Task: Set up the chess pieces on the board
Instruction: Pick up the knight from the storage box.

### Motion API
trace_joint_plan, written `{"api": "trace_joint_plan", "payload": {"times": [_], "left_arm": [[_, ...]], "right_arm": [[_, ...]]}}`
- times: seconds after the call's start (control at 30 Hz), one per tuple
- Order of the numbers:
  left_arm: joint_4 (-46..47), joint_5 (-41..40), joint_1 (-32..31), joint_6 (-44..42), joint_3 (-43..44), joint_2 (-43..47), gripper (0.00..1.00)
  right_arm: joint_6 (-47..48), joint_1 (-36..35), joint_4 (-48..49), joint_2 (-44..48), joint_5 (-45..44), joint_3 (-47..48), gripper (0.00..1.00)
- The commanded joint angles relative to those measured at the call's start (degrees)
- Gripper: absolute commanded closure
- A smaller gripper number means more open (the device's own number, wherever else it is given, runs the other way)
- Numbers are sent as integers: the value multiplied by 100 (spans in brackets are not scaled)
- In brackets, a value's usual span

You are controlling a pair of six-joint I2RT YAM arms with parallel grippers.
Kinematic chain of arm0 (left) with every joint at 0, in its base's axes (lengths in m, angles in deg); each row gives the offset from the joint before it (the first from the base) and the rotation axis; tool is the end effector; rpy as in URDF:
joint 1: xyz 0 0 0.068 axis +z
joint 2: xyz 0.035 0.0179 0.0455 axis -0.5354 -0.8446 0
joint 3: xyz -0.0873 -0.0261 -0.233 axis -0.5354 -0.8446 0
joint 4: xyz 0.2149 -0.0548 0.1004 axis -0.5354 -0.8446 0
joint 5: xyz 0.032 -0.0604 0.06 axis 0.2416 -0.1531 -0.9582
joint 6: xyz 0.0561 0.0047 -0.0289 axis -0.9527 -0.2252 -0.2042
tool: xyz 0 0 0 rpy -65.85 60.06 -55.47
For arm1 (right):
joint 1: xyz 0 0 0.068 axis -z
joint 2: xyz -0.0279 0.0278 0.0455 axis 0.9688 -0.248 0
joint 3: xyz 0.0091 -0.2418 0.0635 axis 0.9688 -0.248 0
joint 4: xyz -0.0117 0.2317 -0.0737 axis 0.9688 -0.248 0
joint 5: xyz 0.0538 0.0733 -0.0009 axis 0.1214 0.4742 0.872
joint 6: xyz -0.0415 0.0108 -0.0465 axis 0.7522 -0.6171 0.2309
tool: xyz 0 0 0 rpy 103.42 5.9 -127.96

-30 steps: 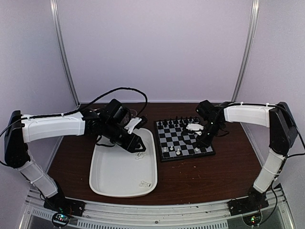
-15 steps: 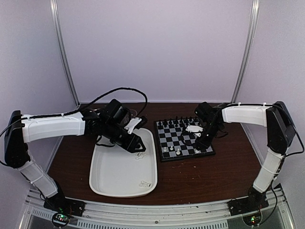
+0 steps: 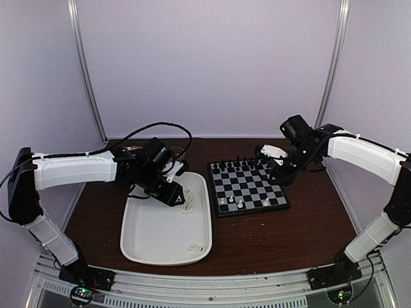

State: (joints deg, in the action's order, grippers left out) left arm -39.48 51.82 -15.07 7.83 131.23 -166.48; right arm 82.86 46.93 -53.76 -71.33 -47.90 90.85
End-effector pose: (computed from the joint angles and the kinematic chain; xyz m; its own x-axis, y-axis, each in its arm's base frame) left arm 0.2106 -0.2387 0.2105 -0.8383 0.3225 -0.4396 0.4794 0.8201 -0.3125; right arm 0.2517 0.1512 0.2497 -0.4710 -0.7302 -0.4950 -0.8419 0.5396 0.0053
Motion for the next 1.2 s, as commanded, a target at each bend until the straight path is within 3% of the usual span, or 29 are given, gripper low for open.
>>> {"api": "trace_joint_plan", "payload": {"times": [0.0, 0.17, 0.27, 0.5, 0.87, 1.17], "left_arm": [[-902, -1193, 311, 431, 253, -456, 63], [-1199, -946, 799, 868, 608, -929, 68], [-1219, -748, 916, 1288, 969, -1276, 66], [-364, -184, 912, 2336, 1302, -1822, 60], [-457, -206, 912, 2501, 1862, -2682, 62], [-533, -110, 912, 2477, 1719, -2769, 77]], "right_arm": [[-36, 336, 443, 482, 685, -613, 62], [99, 625, 1055, 714, 788, -1259, 62], [111, 737, 1080, 678, 879, -1270, 63], [168, 753, 1159, 681, 950, -1351, 63], [243, 753, 1163, 727, 1081, -1415, 64], [278, 752, 1144, 644, 1140, -1391, 65]]}}
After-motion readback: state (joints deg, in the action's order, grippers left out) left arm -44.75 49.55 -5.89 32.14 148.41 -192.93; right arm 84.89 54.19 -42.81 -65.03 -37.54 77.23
